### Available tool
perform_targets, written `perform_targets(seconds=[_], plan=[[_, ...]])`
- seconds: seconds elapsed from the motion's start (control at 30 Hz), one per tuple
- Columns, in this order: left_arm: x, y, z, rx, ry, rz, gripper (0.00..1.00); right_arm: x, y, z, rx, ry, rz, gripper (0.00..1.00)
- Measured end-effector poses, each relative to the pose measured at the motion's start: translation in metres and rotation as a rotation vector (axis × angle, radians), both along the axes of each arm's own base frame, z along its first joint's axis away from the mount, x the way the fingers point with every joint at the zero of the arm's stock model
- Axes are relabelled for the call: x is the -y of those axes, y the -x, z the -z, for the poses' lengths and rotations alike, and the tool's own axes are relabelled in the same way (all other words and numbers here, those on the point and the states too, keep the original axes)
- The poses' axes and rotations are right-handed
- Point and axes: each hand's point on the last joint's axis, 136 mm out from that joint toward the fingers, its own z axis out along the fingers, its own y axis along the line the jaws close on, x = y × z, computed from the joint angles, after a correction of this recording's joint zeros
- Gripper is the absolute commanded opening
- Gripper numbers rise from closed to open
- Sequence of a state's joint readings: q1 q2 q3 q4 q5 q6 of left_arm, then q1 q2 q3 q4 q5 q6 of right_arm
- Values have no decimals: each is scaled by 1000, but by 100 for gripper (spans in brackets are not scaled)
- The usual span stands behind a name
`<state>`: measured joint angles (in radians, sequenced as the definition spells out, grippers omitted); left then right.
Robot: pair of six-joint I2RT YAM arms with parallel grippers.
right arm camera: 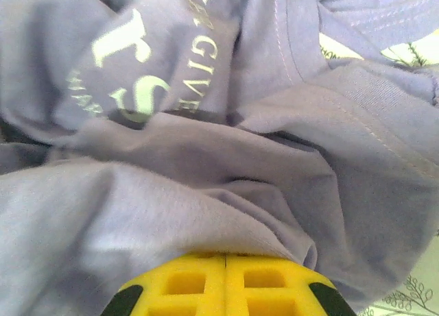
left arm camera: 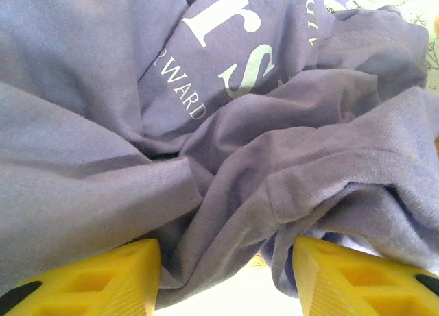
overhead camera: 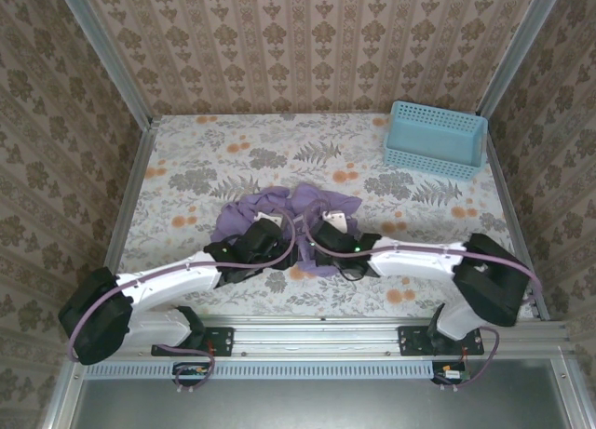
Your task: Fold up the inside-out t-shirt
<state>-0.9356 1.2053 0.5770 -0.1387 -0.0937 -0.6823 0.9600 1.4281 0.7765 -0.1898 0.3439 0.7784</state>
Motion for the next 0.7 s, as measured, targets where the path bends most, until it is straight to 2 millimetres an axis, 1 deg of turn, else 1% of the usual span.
perform_targets(seconds=[0.13, 0.2, 0.37, 0.5, 0.63, 0.7], plan=[[-1, -1, 0, 4, -3, -5, 55, -3, 7, -29, 36, -122, -21, 0], [-1, -1, 0, 5, -5, -6, 55, -5, 9, -37, 45, -165, -35, 0], [-4, -1, 1, 12, -27, -14, 57, -5, 21, -47, 39, -250, -68, 0], [-5, 4, 0, 30, -58, 3, 58, -8, 29, -64, 55, -340, -103, 0], [3, 8, -9, 64, -64, 44, 62, -6, 31, -81, 89, -397, -111, 0], [7, 7, -12, 73, -64, 55, 63, 0, 29, -79, 89, -402, -94, 0]])
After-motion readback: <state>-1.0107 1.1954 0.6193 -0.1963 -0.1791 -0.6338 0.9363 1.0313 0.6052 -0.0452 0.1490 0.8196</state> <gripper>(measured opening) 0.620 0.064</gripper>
